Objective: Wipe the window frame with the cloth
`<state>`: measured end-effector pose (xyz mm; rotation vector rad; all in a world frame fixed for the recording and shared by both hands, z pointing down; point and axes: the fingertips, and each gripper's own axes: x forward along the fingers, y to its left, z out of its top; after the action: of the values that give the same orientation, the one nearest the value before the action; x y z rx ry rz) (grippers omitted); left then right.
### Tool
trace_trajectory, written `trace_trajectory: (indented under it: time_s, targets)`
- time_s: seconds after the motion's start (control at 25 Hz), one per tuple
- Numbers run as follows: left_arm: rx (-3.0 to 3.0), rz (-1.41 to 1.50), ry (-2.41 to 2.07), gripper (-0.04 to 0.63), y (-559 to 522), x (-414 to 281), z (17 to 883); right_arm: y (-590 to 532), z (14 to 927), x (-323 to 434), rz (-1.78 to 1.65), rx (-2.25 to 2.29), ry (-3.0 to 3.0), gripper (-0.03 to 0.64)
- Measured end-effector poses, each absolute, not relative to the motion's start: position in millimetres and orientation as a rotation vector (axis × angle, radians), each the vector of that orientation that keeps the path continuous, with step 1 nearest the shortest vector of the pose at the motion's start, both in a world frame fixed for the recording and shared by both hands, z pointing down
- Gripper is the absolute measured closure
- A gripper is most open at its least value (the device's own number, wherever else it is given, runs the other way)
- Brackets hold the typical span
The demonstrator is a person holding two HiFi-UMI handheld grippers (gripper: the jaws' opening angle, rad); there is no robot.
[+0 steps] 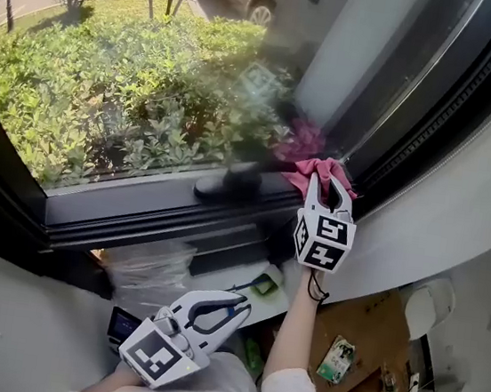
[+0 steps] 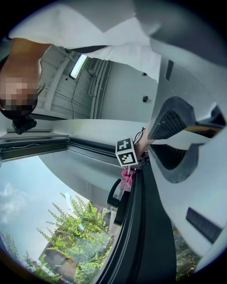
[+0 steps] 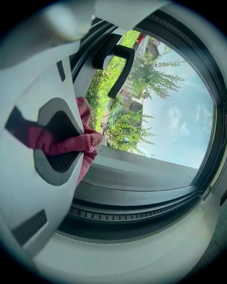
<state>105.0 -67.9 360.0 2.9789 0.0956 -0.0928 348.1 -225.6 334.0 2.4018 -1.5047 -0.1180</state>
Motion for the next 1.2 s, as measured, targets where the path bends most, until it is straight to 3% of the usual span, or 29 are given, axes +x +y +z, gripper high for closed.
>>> trace_trajectory:
  time_s: [1.2]
  targets:
    - [2.978,-0.073,0.104,0.554,-66.4,104.7,364.5,-236.7,334.4,301.9,-0.106,2.305,-1.566,0.557]
